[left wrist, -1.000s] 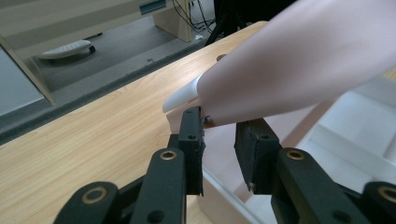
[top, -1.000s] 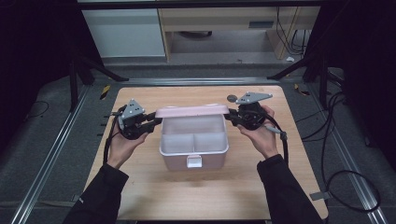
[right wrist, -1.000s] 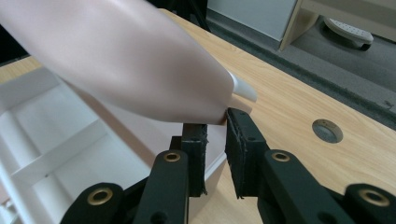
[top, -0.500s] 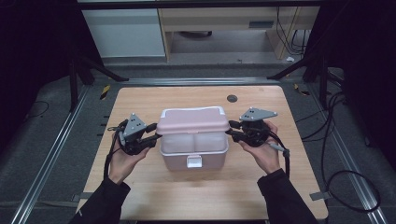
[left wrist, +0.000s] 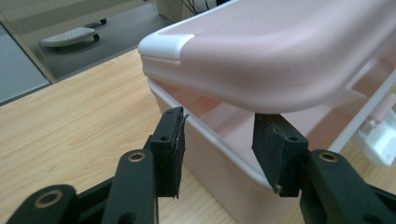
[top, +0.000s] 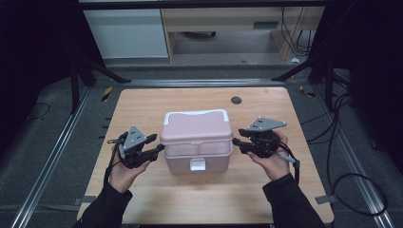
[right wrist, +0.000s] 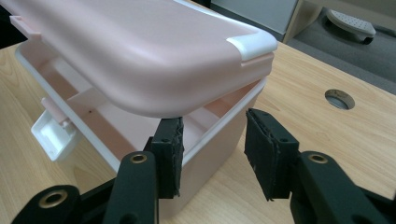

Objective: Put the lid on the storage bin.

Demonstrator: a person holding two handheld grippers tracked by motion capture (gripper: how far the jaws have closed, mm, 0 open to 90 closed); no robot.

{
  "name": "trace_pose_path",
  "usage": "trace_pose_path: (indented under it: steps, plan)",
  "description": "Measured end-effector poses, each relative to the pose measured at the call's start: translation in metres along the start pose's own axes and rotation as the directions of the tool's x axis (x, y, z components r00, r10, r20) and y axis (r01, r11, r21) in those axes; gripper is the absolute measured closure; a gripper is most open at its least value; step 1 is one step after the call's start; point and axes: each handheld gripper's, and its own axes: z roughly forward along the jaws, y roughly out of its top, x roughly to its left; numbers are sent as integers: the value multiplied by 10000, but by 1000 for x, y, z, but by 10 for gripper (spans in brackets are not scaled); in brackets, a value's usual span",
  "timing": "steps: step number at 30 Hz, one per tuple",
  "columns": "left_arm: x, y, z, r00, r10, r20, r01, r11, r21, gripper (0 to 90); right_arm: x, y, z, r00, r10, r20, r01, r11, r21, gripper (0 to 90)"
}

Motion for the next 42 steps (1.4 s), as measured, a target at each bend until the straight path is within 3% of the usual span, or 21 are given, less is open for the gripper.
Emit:
trace_pose_path:
  steps: [17,23,27,36,42]
  plan:
    - [-7,-14,-8,9998,-44,178,41,9998,170,507,12,-14,-5,9995,-277,-124,284,9978,599,512]
    - [-5,-21,-11,9998,159,113,-166,9975,685,488,13,-20,-12,9998,-174,-104,179,9988,461,497]
    - [1,-29,-13,9997,-174,151,162,9970,759,481,8,-23,-19,10000,-16,58,14,9994,350,483]
    - [19,-38,-14,9974,-637,-341,665,9940,872,453,-15,-42,-20,9952,558,810,-615,9956,702,409]
    - [43,-60,-5,9874,-1229,-998,1363,9805,1416,430,-39,-71,-18,9809,1220,1512,-1404,9831,1172,350]
